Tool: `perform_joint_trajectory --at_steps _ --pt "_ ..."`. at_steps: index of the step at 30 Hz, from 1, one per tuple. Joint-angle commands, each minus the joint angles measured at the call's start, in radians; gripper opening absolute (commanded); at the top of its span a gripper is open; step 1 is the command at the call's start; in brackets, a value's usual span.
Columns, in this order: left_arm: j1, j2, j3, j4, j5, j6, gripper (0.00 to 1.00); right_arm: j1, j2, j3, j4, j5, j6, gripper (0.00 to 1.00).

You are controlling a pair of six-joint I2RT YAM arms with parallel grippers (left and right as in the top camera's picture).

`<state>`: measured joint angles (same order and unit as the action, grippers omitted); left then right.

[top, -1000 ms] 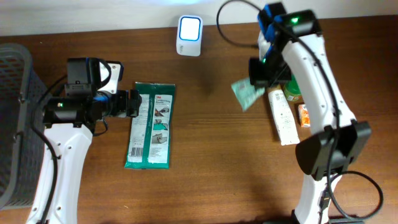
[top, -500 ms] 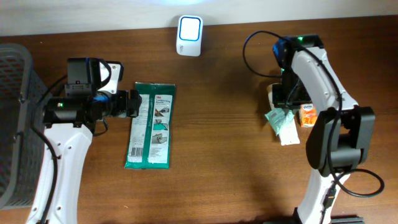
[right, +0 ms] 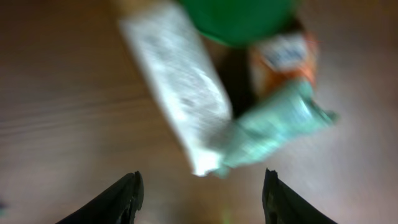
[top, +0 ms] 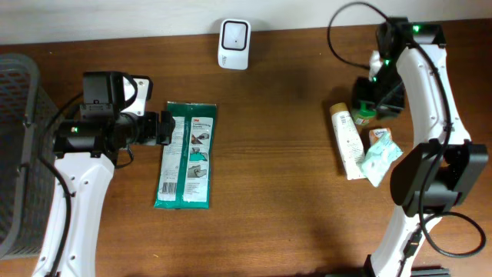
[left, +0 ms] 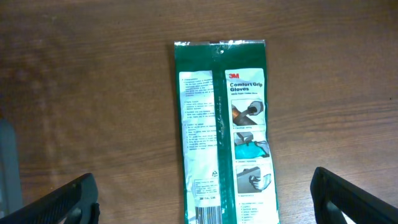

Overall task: Scan the item barcode
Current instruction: 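Reach the right gripper to the green 3M gloves pack, then grasp the gloves pack with the right gripper and lift it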

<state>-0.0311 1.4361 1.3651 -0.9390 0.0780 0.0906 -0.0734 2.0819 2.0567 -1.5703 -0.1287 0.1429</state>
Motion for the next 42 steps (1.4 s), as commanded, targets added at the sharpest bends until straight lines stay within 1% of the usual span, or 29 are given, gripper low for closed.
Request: perform_joint_trajectory --at_steps 1,4,5,7,10,11,13,15,16,17,18,19,20,21,22,23,25,27,29,30,33,38,42 --pt "0.003 -0.002 0.003 0.002 0.001 0.020 0.99 0.099 -0.013 0.045 0.046 -0.246 -0.041 0.58" --pt "0.003 -0.002 0.003 0.002 0.001 0.020 0.99 0.216 -0.011 0.018 0.124 -0.260 -0.017 0.58" --pt "0.003 -0.002 0.003 0.002 0.001 0.020 0.99 0.256 -0.008 0.013 0.146 -0.260 0.013 0.59" --pt "0.003 -0.002 0.003 0.002 0.004 0.020 0.99 0.346 0.012 0.011 0.202 -0.261 0.094 0.66" --pt "0.003 -0.002 0.003 0.002 0.005 0.019 0.99 0.439 0.041 0.011 0.286 -0.261 0.193 0.67" --pt "0.003 -0.002 0.003 0.002 0.006 0.019 0.99 0.462 0.052 0.011 0.305 -0.261 0.209 0.69" --pt "0.005 -0.002 0.003 0.005 0.000 0.020 0.99 0.515 0.076 0.009 0.344 -0.260 0.241 0.70" --pt "0.042 0.001 0.003 0.014 0.000 0.012 1.00 0.571 0.108 0.008 0.402 -0.259 0.313 0.70" --pt "0.081 0.001 0.003 0.018 0.000 -0.013 0.87 0.591 0.125 0.008 0.421 -0.257 0.346 0.70" --pt "0.125 0.003 0.003 0.021 0.000 -0.015 0.60 0.606 0.142 0.008 0.436 -0.256 0.371 0.69" --pt "0.163 0.012 0.003 0.021 0.002 -0.015 0.43 0.619 0.160 0.008 0.453 -0.256 0.391 0.69" --pt "0.182 0.029 0.003 0.020 0.013 -0.019 0.30 0.629 0.179 0.008 0.463 -0.256 0.393 0.69" --pt "0.186 0.053 -0.002 0.019 0.024 -0.037 0.13 0.630 0.196 0.008 0.465 -0.257 0.398 0.67" --pt "0.183 0.085 -0.009 0.019 0.056 -0.042 0.00 0.629 0.208 0.008 0.463 -0.257 0.397 0.65" --pt "0.182 0.125 -0.021 0.019 0.099 -0.050 0.00 0.628 0.216 0.008 0.460 -0.257 0.397 0.64" --pt "0.182 0.163 -0.032 0.019 0.114 -0.073 0.00 0.628 0.219 0.006 0.460 -0.257 0.397 0.61" --pt "0.182 0.254 -0.047 0.021 0.117 -0.106 0.00 0.628 0.219 0.006 0.460 -0.257 0.397 0.59" --pt "0.182 0.375 -0.055 0.022 0.163 -0.106 0.00 0.628 0.219 0.006 0.460 -0.258 0.397 0.57" --pt "0.182 0.438 -0.055 0.031 0.171 -0.106 0.00 0.629 0.221 0.006 0.460 -0.257 0.397 0.56" --pt "0.182 0.469 -0.055 0.037 0.174 -0.105 0.00 0.629 0.227 0.005 0.460 -0.257 0.397 0.53" --pt "0.177 0.515 -0.056 0.048 0.222 -0.036 0.00 0.629 0.247 -0.016 0.468 -0.269 0.397 0.51" --pt "0.127 0.581 -0.056 0.076 0.222 -0.029 0.00 0.629 0.249 -0.093 0.533 -0.295 0.397 0.51" --pt "0.111 0.626 -0.056 0.079 0.221 -0.029 0.00 0.630 0.249 -0.178 0.635 -0.364 0.397 0.51"
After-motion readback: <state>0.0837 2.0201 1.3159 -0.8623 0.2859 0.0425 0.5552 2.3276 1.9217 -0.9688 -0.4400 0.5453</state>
